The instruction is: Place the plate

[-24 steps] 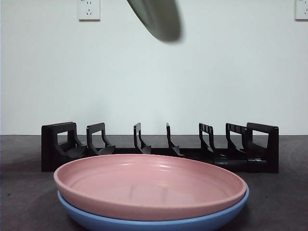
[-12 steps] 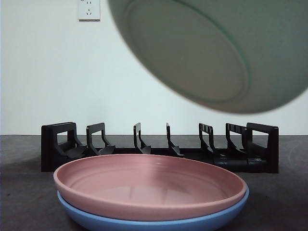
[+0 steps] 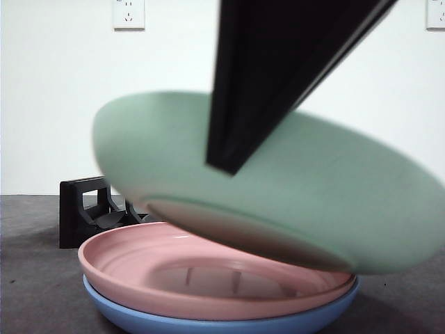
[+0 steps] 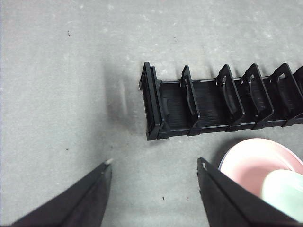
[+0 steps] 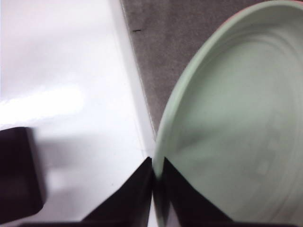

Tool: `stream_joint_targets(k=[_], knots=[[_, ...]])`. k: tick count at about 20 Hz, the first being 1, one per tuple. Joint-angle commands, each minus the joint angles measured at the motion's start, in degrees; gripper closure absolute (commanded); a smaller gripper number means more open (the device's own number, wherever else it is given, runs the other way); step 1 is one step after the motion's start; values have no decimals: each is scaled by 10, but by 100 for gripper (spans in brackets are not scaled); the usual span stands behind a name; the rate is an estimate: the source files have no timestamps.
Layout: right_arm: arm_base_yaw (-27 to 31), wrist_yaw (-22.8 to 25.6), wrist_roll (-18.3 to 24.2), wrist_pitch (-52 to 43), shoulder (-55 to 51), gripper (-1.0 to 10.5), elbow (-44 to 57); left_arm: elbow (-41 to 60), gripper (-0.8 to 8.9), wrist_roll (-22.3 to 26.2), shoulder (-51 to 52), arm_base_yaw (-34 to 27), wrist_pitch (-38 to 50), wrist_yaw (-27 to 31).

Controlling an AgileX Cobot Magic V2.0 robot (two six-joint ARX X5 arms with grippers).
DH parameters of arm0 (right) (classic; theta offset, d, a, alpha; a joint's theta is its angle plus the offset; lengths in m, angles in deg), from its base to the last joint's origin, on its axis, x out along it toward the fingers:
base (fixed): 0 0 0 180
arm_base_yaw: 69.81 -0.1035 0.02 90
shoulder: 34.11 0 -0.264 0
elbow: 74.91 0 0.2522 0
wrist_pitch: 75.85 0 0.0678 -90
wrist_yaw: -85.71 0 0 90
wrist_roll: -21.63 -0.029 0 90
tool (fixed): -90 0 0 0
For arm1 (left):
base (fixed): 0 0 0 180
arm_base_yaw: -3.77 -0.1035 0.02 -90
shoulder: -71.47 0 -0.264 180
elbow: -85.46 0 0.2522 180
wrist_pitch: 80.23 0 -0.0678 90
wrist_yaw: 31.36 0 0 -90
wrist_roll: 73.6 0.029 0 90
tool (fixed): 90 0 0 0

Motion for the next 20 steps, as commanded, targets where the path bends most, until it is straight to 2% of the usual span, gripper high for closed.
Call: stream_joint_targets(k=[1,11,15,20], knots=[[-6,1,23,-20,23,935,-8,-12,533,0,-3,0,0,1],[28,5,94,-44,90,935,-33,-12,533,6,-3,0,0,1],[46,4,97,-63,98,933,-33,-12,533,6,-3,0,-1,1],[52,4,96,-67,98,859,-34,-12,533,6,-3,0,-1,1]])
